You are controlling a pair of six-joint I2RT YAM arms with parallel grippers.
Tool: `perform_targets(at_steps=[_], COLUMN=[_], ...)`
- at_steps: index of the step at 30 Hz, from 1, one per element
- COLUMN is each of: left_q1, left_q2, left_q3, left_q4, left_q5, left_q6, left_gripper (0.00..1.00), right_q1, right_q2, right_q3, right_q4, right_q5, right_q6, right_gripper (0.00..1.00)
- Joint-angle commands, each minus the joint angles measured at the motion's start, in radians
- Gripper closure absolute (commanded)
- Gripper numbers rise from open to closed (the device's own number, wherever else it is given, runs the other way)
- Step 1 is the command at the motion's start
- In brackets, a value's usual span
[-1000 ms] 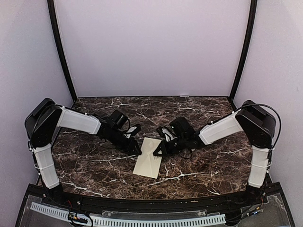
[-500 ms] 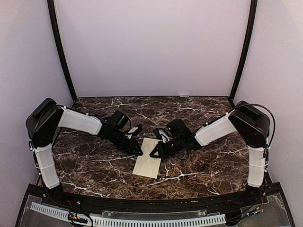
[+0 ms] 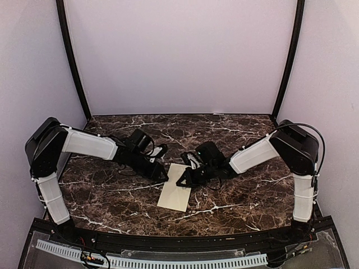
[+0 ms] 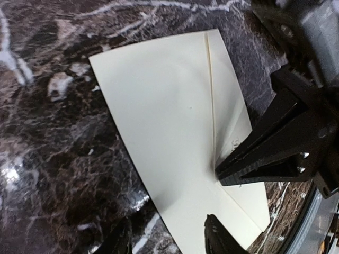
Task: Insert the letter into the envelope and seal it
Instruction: Seal the envelope flap on the envelope.
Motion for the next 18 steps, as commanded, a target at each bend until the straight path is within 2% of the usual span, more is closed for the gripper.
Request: perform_targets(at_steps=[1, 3, 5, 8, 12, 18], left_q1=[-0.023, -0.039, -0.062, -0.108, -0.21, -0.262], left_q2=[-0.19, -0.237, -0.258, -0.26, -0.239, -0.196], left_q3=[-0.043, -0.062, -0.073, -0.127, -0.213, -0.278], left_q4=[0.032, 0.062, 0.111, 0.267, 0.465, 0.553], left_q5=[-0.229, -0.234, -0.195, -0.125, -0.11, -0.106], left_q6=[0.069, 0.056, 0.004, -0.084, -0.147, -0.188], left_gripper=[0.51, 0.5, 0.53, 0.6, 0.64, 0.78], right_q1=[0.006, 0.006, 0.005, 0.006, 0.006, 0.007], right_q2=[0.016, 0.009, 0.004, -0.005, -0.017, -0.025], right_q3=[-0.022, -0.03, -0.033, -0.036, -0.04, -0.048], right_q4=[-0.006, -0.004, 0.0, 0.003, 0.003, 0.006], right_q5=[0.066, 0.078, 0.08, 0.079, 0.093, 0.096], right_q6=[0.037, 0.05, 0.051, 0.056, 0.057, 0.06], right_gripper=[0.97, 0.97, 0.97, 0.97, 0.97, 0.97])
